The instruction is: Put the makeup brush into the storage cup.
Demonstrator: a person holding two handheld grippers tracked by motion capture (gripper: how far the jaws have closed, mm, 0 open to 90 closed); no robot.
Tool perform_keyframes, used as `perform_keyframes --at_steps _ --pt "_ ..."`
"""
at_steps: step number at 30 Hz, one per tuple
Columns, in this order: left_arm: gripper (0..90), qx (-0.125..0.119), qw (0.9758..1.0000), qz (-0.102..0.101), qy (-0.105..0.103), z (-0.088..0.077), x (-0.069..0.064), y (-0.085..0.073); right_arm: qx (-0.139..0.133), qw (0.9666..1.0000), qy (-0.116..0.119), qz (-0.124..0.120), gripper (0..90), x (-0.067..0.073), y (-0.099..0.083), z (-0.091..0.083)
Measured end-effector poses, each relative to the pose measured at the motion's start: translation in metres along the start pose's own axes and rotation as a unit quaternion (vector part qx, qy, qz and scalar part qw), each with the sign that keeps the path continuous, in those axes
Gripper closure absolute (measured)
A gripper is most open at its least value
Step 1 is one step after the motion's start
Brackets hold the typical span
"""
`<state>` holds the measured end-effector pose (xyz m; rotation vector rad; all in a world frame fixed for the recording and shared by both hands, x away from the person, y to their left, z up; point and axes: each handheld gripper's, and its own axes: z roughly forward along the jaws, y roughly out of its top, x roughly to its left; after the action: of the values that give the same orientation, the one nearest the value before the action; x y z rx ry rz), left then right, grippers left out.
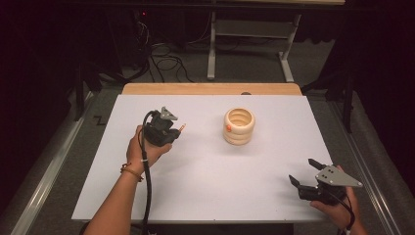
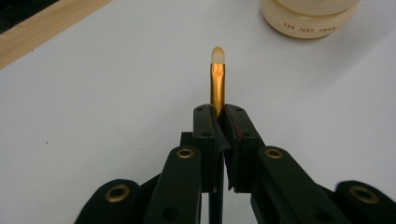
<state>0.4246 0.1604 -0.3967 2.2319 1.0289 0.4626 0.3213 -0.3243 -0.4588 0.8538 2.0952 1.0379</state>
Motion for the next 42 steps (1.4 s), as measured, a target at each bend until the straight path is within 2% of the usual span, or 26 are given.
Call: perform_keyframes --at_steps 4,9,15,20,24,34,37,42 --pt "84.4 -0.024 0.9997 0.006 0.000 -0.005 0.001 -0.003 -0.004 0.9998 -0.008 0.016 17.0 -0.001 0.000 -0.002" --pt "84.4 -0.046 0.9988 0.015 0.001 -0.010 0.003 -0.007 -0.010 0.9997 -0.013 0.018 17.0 -0.003 0.000 -0.003" --pt "84.5 -0.084 0.9963 0.016 0.004 -0.019 0.004 -0.011 -0.010 0.9998 -0.012 0.015 16.9 -0.002 0.000 -0.002" --pt "84.4 -0.122 0.9923 0.021 -0.006 -0.026 0.004 -0.014 -0.009 0.9997 -0.013 0.016 16.9 -0.002 0.001 -0.002" --pt "84.4 -0.140 0.9898 0.025 -0.007 -0.031 0.004 -0.014 -0.012 0.9997 -0.014 0.016 16.9 -0.003 0.000 -0.002" --pt "84.4 -0.171 0.9845 0.034 -0.013 -0.039 0.002 -0.014 -0.011 0.9997 -0.018 0.015 16.9 -0.003 0.001 -0.002" --pt "84.4 -0.185 0.9820 0.033 -0.014 -0.042 0.001 -0.013 -0.011 0.9997 -0.017 0.016 17.0 -0.003 0.001 -0.002" --pt "84.4 -0.198 0.9792 0.040 -0.019 -0.048 -0.002 -0.007 -0.011 0.9996 -0.019 0.018 16.9 -0.003 0.001 -0.003"
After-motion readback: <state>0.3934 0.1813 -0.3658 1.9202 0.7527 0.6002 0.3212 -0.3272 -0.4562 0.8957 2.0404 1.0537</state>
